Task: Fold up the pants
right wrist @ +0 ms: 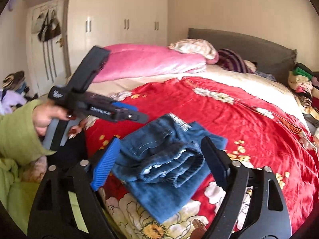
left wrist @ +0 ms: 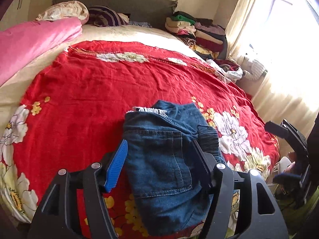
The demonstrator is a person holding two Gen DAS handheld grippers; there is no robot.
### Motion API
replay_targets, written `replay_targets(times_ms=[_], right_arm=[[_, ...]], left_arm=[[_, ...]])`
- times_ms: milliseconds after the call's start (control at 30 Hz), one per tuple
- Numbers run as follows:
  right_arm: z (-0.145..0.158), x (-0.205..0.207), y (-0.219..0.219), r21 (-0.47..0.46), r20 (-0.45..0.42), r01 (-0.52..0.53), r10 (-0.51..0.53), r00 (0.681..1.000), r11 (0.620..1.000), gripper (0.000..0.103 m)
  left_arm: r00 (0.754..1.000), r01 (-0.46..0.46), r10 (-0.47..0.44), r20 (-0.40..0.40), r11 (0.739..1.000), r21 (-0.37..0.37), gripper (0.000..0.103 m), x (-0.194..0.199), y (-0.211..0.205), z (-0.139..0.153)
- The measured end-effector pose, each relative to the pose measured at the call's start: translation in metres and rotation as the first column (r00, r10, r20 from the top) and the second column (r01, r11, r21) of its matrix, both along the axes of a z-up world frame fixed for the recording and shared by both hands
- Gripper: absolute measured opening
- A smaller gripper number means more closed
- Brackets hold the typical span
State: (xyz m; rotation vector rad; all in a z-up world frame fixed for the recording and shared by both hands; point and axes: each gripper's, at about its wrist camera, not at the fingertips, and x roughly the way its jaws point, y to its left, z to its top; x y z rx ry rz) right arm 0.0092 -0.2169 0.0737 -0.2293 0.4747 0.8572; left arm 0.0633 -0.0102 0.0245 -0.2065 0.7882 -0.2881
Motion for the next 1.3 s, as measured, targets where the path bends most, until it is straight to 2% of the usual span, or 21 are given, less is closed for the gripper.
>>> replay_targets(times_ms=[33,367,433,700,1033,1200,1300], right_arm=[[0.002,-0.003,-0.003,0.008,0.003,0.010,-0.010,1.000,1.000,0.081],[0.008,-0.001,-0.007,0.020,0.033,0.065,-0.066,0.997,0.998,0.091],[0.010,-0.002,-0.008,0.021,0.041,0.074,-0.075,0.996,0.997,0.092],[0.013,0.002,-0.012,0.010,0.051,0.155,-0.156,0.986,0.988,0.093],[0.003,0.018,-0.027,-0.014,0.002,0.275,-0.275,0.961,0.961,0.094],[-0.009,0.032,-0.032,-0.049,-0.060,0.331,-0.333,0.941,0.942,0.094],[-0.020,0.042,-0.035,-0.072,-0.128,0.351,-0.358,0.925,0.934,0.094]], left_arm=[[1.000,-0.006,0.006,0.006,1.000,0.003,0.080,-0.001,0.001,0.002],[0.999,-0.021,0.020,0.045,1.000,0.015,0.082,-0.013,0.003,0.015],[0.998,-0.026,0.025,0.050,1.000,0.012,0.090,-0.016,0.005,0.017],[0.996,-0.042,0.039,0.075,0.999,0.034,0.094,-0.026,0.010,0.024],[0.996,-0.061,0.058,0.065,0.998,0.035,0.098,-0.032,0.020,0.017],[0.997,-0.069,0.068,0.030,0.997,0.033,0.098,-0.026,0.020,0.004],[0.998,-0.063,0.063,0.005,0.998,0.029,0.098,-0.022,0.018,-0.005]])
